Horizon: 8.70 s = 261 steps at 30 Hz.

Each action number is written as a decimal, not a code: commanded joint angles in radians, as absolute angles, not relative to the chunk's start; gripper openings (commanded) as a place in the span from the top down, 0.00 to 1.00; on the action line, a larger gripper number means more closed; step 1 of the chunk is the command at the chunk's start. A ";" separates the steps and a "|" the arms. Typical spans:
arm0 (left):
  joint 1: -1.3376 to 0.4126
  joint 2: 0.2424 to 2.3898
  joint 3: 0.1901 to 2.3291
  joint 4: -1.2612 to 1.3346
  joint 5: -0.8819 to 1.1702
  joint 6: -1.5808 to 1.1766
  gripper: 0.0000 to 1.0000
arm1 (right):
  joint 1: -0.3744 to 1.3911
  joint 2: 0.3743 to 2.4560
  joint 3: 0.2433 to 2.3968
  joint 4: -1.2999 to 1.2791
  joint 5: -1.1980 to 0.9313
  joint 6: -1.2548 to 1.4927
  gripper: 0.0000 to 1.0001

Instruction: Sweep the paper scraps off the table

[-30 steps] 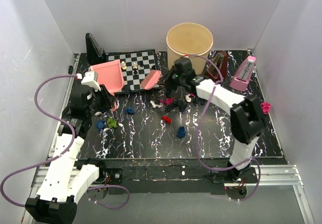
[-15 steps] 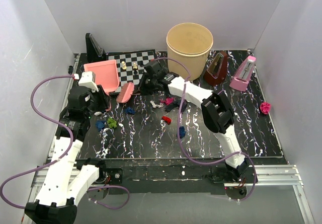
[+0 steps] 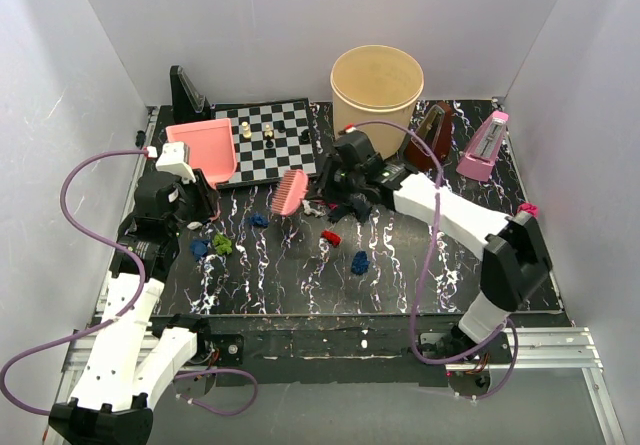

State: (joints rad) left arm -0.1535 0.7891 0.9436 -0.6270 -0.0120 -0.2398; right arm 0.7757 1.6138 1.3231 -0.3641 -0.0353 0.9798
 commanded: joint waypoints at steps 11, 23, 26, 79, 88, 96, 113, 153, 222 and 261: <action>-0.150 0.611 0.896 -0.572 -0.235 -0.241 0.83 | 0.949 2.161 1.949 -0.183 -0.503 0.885 0.99; -0.150 0.535 0.868 -0.551 -0.282 -0.238 0.86 | 0.979 2.450 2.231 -0.483 -0.350 1.069 0.99; -0.152 0.535 0.871 -0.551 -0.276 -0.236 0.86 | 0.965 2.344 2.136 -0.627 -0.197 1.017 0.99; -0.147 0.770 0.902 -0.589 0.045 -0.210 0.85 | 0.781 1.819 1.712 -0.701 -0.564 0.480 0.99; -0.147 0.692 0.882 -0.580 0.038 -0.219 0.85 | 0.914 1.914 1.772 -0.678 -0.528 0.546 0.99; -0.147 0.710 0.887 -0.581 0.077 -0.227 0.85 | 0.905 1.976 1.868 -0.646 -0.367 0.673 0.99; -0.147 0.746 0.887 -0.574 0.120 -0.227 0.85 | 0.724 2.189 2.033 -0.751 -0.286 0.765 0.99; -0.152 0.791 0.891 -0.543 0.282 -0.268 0.87 | 0.359 1.586 1.556 -1.592 1.169 0.925 0.99; -0.169 0.939 0.911 -0.548 0.275 -0.244 0.88 | 0.296 1.807 1.736 -0.936 0.417 0.016 0.99; -0.169 1.072 0.925 -0.603 0.336 -0.236 0.89 | 0.804 1.448 1.622 -1.221 -0.102 -0.031 0.99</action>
State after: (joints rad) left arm -0.1661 1.0641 0.8803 -0.5842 0.3126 -0.2523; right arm 0.7074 1.5135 1.6474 -1.2060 0.1242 0.0105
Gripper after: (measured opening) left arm 0.290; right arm 0.132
